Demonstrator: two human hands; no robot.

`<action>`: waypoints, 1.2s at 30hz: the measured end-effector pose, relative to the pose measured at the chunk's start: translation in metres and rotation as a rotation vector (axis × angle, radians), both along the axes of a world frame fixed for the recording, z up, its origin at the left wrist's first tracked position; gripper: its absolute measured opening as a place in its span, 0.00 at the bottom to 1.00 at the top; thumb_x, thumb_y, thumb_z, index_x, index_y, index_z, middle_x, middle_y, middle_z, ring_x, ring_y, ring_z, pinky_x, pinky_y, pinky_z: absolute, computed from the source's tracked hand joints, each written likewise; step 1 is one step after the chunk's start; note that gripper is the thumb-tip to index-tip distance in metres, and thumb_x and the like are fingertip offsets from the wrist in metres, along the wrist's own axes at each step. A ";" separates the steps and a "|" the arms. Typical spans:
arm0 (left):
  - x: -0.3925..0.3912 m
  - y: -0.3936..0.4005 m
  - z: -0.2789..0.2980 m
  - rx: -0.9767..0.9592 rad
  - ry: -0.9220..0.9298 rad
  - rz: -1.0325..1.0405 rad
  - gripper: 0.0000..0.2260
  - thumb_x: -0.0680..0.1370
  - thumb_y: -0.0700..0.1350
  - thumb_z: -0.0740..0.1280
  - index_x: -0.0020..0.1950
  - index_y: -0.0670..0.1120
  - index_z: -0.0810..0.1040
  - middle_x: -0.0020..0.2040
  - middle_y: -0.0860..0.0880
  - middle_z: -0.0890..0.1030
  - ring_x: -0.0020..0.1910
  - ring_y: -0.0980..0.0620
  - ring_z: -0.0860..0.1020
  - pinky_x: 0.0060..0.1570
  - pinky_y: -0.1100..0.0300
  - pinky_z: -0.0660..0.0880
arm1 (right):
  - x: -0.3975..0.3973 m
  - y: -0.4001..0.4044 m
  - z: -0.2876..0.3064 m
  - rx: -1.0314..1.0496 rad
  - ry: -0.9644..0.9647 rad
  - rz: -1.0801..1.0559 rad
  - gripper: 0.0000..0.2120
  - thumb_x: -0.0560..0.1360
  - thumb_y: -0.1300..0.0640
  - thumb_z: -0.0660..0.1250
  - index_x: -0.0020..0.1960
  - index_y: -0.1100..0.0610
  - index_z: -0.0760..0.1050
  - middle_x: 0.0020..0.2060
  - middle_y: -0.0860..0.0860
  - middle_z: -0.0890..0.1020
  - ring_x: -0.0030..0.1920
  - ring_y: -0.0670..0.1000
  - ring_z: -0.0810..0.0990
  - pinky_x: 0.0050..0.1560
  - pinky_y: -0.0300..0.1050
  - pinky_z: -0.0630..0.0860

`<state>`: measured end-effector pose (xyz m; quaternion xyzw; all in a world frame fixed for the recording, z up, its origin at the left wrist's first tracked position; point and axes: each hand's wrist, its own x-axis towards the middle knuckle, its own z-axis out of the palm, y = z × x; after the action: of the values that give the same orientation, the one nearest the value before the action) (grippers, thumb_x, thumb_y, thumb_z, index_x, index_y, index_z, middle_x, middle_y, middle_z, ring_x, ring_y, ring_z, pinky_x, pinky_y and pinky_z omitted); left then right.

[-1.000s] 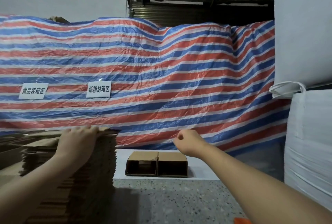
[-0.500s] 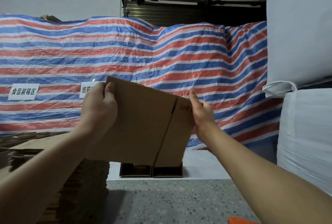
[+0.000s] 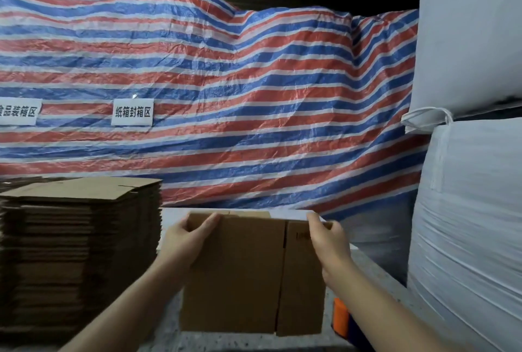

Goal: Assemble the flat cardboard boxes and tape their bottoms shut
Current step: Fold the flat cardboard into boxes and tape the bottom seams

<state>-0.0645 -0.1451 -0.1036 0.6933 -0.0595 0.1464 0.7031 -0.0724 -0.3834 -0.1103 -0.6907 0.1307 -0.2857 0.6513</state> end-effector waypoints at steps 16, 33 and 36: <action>0.013 0.026 -0.009 0.237 0.133 -0.231 0.11 0.77 0.53 0.70 0.51 0.46 0.84 0.44 0.44 0.86 0.41 0.51 0.84 0.38 0.59 0.77 | -0.013 0.007 -0.035 0.159 0.088 0.036 0.24 0.76 0.36 0.66 0.58 0.55 0.75 0.52 0.55 0.83 0.53 0.58 0.82 0.59 0.61 0.79; 0.000 0.038 0.002 0.028 0.368 -0.538 0.15 0.74 0.49 0.68 0.59 0.48 0.84 0.47 0.44 0.84 0.39 0.51 0.82 0.38 0.58 0.79 | -0.011 0.006 -0.035 0.150 0.086 0.105 0.21 0.78 0.37 0.63 0.53 0.55 0.78 0.44 0.55 0.86 0.44 0.53 0.84 0.34 0.43 0.73; 0.000 0.048 0.003 0.125 0.341 -0.650 0.18 0.74 0.53 0.65 0.60 0.51 0.84 0.51 0.45 0.84 0.43 0.52 0.81 0.42 0.57 0.78 | -0.011 0.005 -0.037 0.140 0.075 0.115 0.21 0.77 0.37 0.63 0.51 0.55 0.79 0.42 0.54 0.87 0.40 0.51 0.85 0.30 0.42 0.72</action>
<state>-0.0641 -0.0975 -0.1009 0.6944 -0.1675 -0.2061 0.6688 -0.0835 -0.3786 -0.1472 -0.6599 0.1350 -0.2121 0.7081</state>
